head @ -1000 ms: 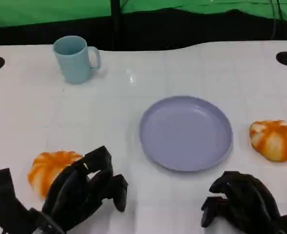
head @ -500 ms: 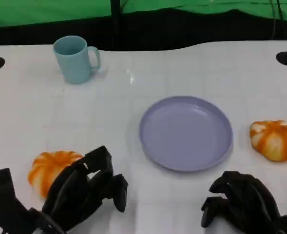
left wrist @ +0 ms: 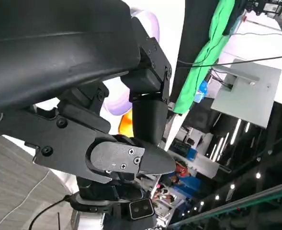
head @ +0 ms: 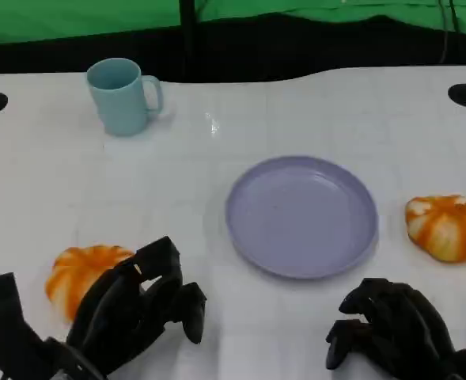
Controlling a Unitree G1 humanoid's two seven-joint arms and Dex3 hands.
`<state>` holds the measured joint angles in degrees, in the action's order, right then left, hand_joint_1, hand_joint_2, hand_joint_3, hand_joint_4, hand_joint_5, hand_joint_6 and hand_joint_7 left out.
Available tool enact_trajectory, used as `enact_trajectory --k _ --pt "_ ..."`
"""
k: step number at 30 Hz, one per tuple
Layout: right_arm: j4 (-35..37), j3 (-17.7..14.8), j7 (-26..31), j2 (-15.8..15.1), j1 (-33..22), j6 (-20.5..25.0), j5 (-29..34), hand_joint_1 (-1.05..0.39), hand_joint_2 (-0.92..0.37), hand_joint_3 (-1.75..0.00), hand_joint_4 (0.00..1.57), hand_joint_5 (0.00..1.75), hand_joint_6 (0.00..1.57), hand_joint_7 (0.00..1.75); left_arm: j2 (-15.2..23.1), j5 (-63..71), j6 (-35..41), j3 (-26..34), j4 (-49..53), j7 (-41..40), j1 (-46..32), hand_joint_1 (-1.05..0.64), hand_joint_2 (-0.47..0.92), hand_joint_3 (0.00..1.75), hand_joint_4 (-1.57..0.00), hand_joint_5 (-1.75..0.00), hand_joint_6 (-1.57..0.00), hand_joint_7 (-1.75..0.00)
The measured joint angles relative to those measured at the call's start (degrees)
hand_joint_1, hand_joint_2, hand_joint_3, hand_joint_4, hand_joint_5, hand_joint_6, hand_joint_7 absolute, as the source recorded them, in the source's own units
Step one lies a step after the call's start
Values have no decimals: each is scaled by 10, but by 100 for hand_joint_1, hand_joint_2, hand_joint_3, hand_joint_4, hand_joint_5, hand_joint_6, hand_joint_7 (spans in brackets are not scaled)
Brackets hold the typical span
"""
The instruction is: Grasp the bread from the table and place it into the plate.
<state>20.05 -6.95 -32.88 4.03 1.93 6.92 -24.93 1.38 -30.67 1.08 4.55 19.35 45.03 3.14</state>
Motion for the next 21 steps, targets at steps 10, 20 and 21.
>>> enact_trajectory --k 10,20,21 --pt "-1 1 0 1 -1 -1 1 -102 -72 0 156 76 157 38 24 81 -105 5 -24 -18 0 -67 92 37 -49 -152 -57 -78" --pt "-1 1 0 4 -1 -3 1 -102 -72 0 156 77 157 39 122 281 -131 -19 -168 -128 -5 -64 92 19 -44 -87 -53 -12" --pt "-1 1 0 5 -1 -4 1 -102 -72 0 156 77 157 39 135 316 -127 -22 -188 -143 -8 -65 92 18 -43 -84 -53 -10"
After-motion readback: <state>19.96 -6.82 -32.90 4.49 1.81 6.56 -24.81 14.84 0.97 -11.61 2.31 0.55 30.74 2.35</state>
